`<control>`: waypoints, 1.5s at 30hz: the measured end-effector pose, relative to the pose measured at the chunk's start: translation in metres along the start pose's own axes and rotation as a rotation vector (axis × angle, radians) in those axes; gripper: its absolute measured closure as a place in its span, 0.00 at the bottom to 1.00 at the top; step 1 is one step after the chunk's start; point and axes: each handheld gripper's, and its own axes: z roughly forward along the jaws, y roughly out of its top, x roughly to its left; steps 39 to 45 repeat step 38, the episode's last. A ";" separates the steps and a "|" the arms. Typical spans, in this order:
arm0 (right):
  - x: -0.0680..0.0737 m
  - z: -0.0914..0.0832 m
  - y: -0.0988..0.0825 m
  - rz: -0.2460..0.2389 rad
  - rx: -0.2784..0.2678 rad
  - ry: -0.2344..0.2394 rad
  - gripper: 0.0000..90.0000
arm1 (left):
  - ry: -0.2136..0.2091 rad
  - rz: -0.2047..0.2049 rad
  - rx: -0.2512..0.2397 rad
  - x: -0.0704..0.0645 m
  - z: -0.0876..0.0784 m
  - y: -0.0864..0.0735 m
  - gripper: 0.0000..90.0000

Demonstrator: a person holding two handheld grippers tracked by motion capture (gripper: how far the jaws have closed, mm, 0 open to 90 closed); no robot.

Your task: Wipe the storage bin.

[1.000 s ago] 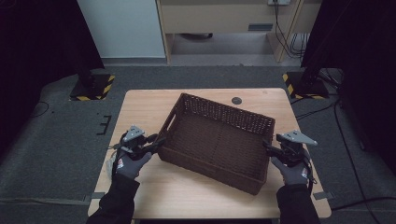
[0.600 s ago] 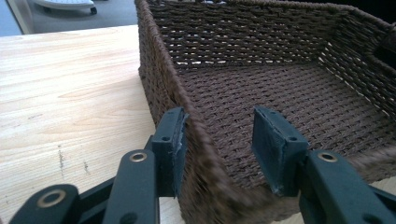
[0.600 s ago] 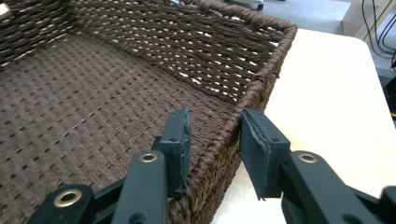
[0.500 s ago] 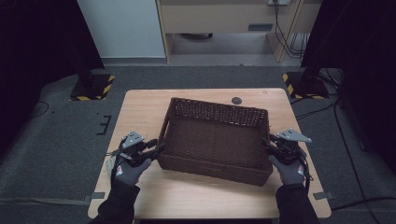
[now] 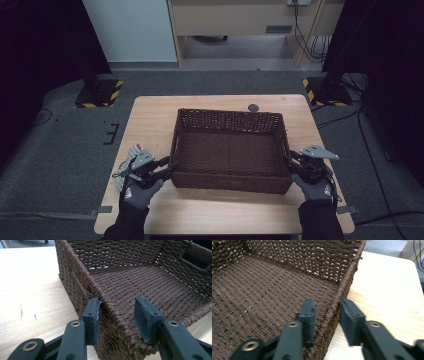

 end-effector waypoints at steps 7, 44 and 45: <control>-0.003 0.003 0.003 -0.007 -0.012 -0.007 0.77 | -0.007 0.003 0.002 -0.001 -0.001 -0.001 0.60; -0.015 -0.021 0.015 0.054 -0.140 -0.024 0.32 | 0.064 -0.005 -0.098 0.025 -0.037 0.016 0.44; -0.015 -0.021 0.015 0.054 -0.140 -0.024 0.32 | 0.064 -0.005 -0.098 0.025 -0.037 0.016 0.44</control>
